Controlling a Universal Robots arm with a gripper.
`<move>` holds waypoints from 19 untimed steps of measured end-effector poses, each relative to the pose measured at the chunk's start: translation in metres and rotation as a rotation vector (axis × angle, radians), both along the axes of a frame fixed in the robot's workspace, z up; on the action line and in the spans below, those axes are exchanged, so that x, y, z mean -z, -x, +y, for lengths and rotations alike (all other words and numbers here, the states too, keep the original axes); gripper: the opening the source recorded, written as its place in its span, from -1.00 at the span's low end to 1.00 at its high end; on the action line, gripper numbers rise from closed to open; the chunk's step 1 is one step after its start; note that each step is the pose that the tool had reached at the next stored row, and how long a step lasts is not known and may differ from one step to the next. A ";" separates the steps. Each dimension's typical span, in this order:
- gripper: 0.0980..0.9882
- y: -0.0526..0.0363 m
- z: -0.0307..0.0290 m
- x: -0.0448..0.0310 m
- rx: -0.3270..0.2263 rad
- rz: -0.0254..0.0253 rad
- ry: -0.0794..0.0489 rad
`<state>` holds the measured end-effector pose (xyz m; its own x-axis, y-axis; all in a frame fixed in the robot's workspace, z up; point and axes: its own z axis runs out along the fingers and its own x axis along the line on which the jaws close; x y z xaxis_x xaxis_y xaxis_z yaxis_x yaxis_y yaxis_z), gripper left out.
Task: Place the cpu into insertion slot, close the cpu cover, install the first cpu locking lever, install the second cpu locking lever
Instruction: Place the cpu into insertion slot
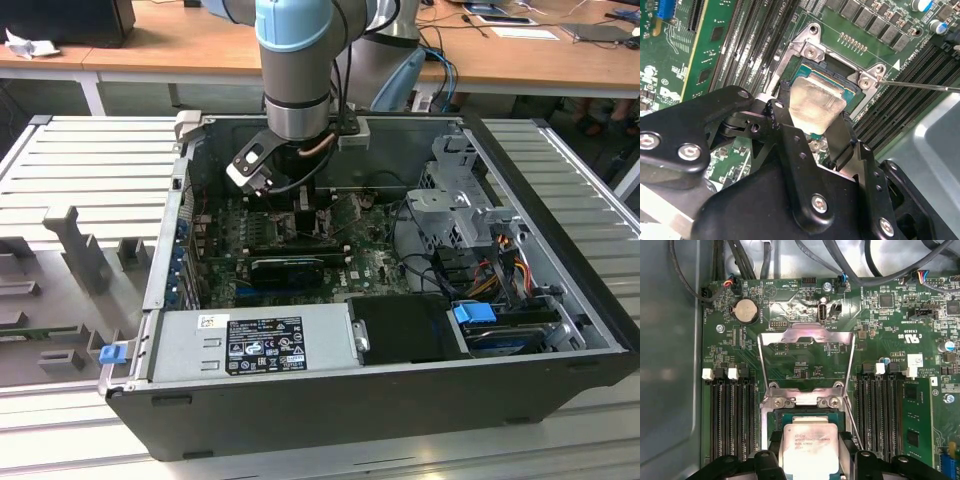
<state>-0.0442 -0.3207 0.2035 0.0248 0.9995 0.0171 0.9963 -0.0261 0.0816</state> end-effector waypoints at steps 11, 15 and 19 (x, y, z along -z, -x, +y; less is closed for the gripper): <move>0.14 0.0001 0.0007 0.0014 0.000 0.0000 -0.006; 0.14 0.0000 0.0019 0.0026 0.000 -0.0001 -0.028; 0.14 0.0001 0.0018 0.0016 0.000 0.0002 -0.028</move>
<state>-0.0443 -0.3190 0.2019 0.0248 0.9987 0.0450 0.9963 -0.0284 0.0807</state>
